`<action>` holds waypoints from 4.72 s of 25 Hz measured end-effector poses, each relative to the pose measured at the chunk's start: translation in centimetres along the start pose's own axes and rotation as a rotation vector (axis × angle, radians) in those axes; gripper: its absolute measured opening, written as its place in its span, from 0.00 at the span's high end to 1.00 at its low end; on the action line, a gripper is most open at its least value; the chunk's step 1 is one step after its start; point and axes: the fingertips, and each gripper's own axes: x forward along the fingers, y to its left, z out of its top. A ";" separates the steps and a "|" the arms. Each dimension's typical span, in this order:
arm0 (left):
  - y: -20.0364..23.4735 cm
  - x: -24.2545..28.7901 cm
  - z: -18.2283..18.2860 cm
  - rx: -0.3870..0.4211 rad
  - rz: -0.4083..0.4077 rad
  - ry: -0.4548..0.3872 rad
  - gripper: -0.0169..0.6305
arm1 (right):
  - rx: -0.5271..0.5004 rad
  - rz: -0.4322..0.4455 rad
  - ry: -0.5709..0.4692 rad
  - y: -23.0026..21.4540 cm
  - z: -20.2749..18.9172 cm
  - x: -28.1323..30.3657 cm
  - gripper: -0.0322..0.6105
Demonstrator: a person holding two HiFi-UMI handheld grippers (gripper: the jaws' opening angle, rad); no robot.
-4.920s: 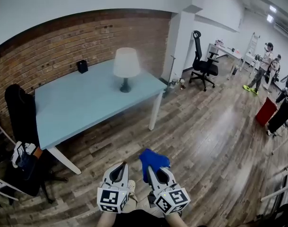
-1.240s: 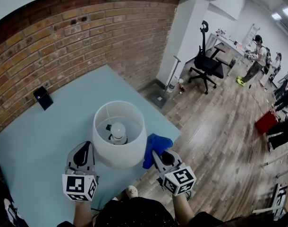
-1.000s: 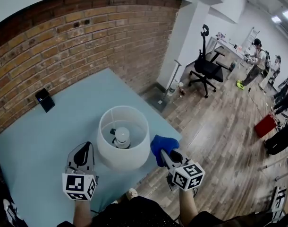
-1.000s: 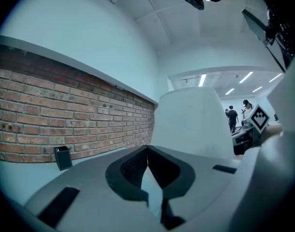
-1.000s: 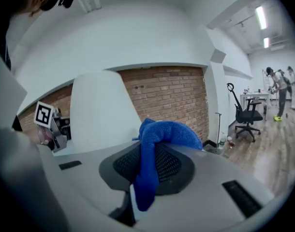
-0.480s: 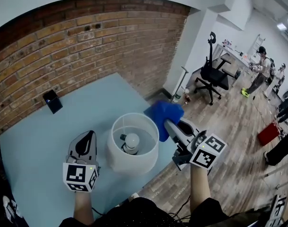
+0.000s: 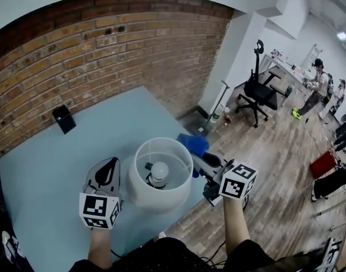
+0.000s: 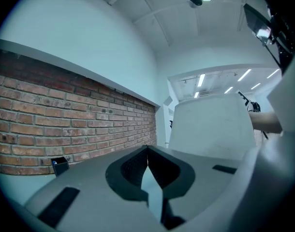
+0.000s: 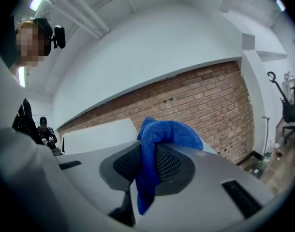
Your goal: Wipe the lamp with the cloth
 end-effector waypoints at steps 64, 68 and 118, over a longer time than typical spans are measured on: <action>5.3 0.5 0.9 -0.066 0.134 -0.024 0.96 | -0.093 1.709 0.310 11.9 5.5 11.4 0.86; 5.1 -0.2 0.1 -0.081 0.155 -0.010 0.96 | -0.066 1.830 0.455 12.5 3.6 11.7 0.86; -2.1 -9.2 -1.5 -0.122 -0.335 -0.032 0.96 | -0.313 -0.031 0.192 22.8 5.7 5.5 0.86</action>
